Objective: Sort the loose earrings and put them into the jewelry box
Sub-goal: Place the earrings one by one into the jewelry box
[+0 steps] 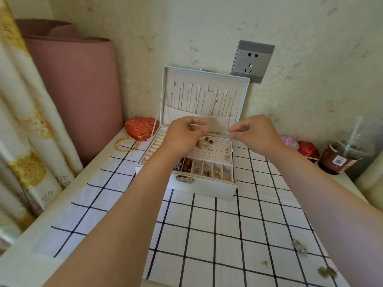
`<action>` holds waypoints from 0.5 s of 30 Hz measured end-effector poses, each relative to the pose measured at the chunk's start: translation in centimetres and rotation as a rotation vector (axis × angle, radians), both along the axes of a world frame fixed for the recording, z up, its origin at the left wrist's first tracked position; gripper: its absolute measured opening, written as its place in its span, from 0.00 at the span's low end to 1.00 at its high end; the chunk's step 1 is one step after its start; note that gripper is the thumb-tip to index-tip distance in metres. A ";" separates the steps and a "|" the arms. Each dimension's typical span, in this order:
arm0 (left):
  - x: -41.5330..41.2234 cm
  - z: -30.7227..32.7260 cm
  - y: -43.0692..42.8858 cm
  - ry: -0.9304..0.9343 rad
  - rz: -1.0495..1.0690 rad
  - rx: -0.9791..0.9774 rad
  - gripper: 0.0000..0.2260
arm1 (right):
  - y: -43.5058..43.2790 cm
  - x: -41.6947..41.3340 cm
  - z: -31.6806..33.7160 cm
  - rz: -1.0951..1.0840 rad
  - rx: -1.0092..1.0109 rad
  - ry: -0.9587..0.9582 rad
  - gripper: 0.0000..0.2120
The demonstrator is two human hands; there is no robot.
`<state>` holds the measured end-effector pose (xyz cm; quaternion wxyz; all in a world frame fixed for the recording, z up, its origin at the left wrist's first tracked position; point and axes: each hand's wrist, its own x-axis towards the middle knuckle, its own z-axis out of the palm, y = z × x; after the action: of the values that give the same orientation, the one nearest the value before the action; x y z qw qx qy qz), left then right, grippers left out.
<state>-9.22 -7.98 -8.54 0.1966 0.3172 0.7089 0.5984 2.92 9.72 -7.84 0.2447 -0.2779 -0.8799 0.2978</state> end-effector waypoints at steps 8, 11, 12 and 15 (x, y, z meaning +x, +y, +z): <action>0.1 -0.7 0.6 0.080 0.002 -0.001 0.03 | 0.1 -0.5 -1.8 -0.059 0.177 -0.138 0.02; 0.3 -0.8 0.7 0.100 0.015 0.008 0.02 | -0.3 -0.6 -1.9 -0.030 0.291 -0.188 0.03; 0.3 -0.8 0.8 0.097 0.020 0.011 0.02 | -0.4 -0.6 -1.9 -0.026 0.323 -0.196 0.04; 0.5 -0.7 0.8 0.063 0.010 0.026 0.03 | -0.6 -0.7 -1.8 0.002 0.377 -0.216 0.05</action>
<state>-8.69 -7.20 -9.26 0.1672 0.3349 0.7083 0.5984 2.19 9.08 -9.67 0.1962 -0.2565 -0.9415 0.0968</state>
